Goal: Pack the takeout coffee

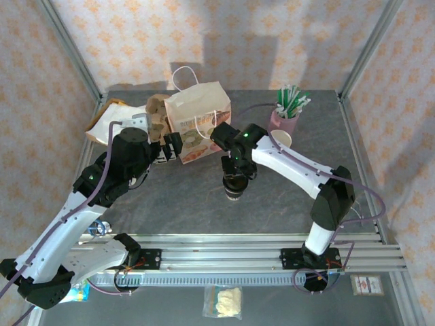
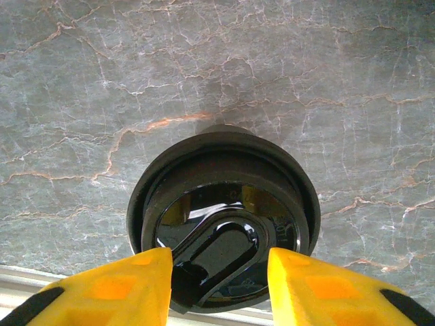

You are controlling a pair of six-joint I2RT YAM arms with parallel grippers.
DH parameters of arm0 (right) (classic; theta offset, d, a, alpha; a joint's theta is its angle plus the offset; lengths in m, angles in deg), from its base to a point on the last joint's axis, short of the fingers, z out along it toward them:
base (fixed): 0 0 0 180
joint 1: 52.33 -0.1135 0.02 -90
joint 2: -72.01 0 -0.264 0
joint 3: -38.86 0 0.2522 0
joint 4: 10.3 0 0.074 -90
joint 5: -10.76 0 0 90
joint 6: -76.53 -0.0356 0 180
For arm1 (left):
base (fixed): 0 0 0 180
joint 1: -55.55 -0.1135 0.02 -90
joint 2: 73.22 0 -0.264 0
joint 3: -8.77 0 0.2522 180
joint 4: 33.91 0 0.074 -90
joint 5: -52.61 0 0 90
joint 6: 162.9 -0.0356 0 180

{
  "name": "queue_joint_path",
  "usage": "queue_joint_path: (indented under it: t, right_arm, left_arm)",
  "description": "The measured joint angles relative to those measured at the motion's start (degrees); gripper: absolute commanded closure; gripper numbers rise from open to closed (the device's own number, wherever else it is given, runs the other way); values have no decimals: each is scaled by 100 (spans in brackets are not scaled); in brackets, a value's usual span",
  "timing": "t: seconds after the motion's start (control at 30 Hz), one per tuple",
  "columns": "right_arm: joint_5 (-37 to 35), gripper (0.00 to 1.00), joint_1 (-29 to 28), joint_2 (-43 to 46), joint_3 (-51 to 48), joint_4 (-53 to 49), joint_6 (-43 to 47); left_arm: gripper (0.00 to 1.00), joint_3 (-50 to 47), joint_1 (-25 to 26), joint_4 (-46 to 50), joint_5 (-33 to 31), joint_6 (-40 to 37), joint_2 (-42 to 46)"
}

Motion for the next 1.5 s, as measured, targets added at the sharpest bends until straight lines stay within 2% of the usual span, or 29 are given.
queue_joint_path:
  t: [1.07,1.33,1.5]
  right_arm:
    - [-144,60,-227,-330,-15,-17,-63]
    - [-275,59,-227,-472,734,-326,-168]
    - [-337,59,-225,-446,756,-369,-208]
  left_arm:
    - [1,-254,0,-39,-13,-44,273]
    - [1,-256,0,-39,-20,-44,273]
    - [1,-260,0,-39,-17,-44,269]
